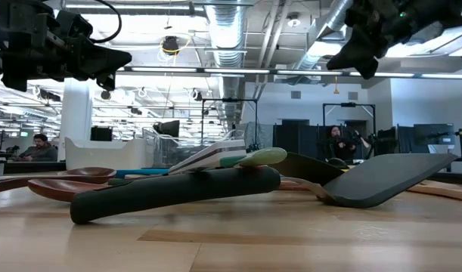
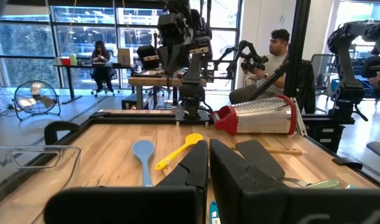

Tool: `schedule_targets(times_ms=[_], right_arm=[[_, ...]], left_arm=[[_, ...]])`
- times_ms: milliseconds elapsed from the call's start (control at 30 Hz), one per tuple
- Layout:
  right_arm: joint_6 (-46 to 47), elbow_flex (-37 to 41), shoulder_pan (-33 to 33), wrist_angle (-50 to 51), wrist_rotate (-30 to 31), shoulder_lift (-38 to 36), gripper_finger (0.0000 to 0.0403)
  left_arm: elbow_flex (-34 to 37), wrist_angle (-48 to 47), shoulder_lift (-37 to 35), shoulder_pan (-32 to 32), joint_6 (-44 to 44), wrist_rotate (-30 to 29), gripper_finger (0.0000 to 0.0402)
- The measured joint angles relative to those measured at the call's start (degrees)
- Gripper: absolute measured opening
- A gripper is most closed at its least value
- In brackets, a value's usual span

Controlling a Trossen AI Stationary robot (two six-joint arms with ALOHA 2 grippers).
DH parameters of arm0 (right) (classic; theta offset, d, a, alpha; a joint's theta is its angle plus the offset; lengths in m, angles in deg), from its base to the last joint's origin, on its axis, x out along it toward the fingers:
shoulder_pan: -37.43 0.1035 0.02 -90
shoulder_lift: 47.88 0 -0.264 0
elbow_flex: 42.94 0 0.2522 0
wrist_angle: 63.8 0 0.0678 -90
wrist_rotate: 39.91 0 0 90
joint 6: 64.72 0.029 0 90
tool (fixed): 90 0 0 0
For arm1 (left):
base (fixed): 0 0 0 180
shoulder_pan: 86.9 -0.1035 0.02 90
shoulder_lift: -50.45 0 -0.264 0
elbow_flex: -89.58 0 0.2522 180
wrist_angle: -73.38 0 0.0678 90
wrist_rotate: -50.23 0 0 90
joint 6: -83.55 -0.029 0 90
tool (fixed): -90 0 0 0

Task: Pick & Place Kitchen Items
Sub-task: Put the yellow serving spoon into the top transparent bin

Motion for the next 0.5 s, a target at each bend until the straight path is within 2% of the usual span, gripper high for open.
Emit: schedule_targets(times_ms=[500], right_arm=[[-0.96, 0.01, 0.01, 0.21, 0.00, 10.47, 0.0000]], left_arm=[[0.00, 0.00, 0.00, 0.00, 0.00, 0.00, 0.0003]])
